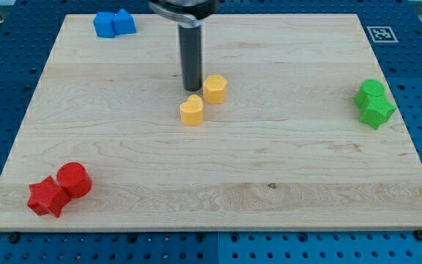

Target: Move the yellow heart to the bottom right of the yellow hexagon

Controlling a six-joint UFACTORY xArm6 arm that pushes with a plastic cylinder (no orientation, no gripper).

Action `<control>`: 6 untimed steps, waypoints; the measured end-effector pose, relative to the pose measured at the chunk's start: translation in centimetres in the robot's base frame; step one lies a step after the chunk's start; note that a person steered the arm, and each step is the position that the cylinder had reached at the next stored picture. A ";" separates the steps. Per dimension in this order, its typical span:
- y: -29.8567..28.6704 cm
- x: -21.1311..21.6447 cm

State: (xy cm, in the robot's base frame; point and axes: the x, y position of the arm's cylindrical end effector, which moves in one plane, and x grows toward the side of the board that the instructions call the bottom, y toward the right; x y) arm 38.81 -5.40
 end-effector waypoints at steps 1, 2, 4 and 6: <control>-4.0 2.5; -3.8 5.1; 1.4 5.8; 3.9 9.2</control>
